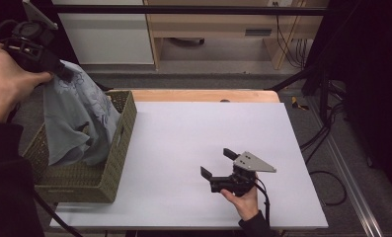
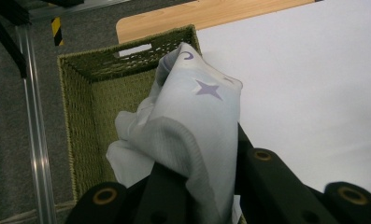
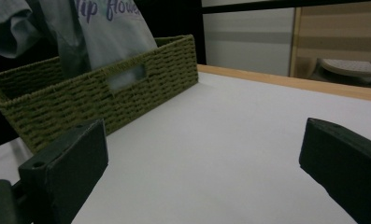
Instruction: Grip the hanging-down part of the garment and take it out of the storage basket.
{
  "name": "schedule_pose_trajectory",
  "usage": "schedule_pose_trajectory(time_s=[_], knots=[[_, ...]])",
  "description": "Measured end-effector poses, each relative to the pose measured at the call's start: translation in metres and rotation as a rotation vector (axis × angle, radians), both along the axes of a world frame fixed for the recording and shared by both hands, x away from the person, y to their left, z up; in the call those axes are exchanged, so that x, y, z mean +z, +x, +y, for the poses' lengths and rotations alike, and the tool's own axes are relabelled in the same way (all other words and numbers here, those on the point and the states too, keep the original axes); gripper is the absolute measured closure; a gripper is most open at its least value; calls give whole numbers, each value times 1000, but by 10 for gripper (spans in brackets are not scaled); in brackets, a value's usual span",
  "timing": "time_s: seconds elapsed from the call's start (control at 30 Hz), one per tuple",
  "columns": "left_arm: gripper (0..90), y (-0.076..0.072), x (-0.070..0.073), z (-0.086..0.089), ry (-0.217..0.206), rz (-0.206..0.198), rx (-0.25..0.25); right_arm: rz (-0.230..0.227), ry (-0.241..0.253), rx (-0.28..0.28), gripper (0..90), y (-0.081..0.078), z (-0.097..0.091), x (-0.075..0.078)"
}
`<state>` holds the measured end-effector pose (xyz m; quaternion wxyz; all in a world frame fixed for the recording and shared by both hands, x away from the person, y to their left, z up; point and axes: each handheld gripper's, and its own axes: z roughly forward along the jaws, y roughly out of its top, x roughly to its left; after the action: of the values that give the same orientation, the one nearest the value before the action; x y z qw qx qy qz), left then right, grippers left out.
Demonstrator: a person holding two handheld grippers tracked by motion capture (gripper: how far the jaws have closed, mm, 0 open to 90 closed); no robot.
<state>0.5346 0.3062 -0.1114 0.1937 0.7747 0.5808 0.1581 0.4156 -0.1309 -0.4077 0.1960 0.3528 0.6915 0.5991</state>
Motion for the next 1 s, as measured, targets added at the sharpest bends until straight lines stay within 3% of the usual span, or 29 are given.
schedule_pose_trajectory(time_s=[0.03,0.17,0.47,0.6,1.0], knots=[[829,0,0,0,0,0,0,0,0,0,14,0,0,0],[829,0,0,2,4,1,2,-9,12,55,20,14,30,8],[829,1,0,5,1,9,0,-12,28,109,29,36,79,20],[829,1,-1,5,0,12,1,-24,50,142,35,43,96,23],[828,0,0,1,9,14,-17,-17,47,174,45,68,140,30]])
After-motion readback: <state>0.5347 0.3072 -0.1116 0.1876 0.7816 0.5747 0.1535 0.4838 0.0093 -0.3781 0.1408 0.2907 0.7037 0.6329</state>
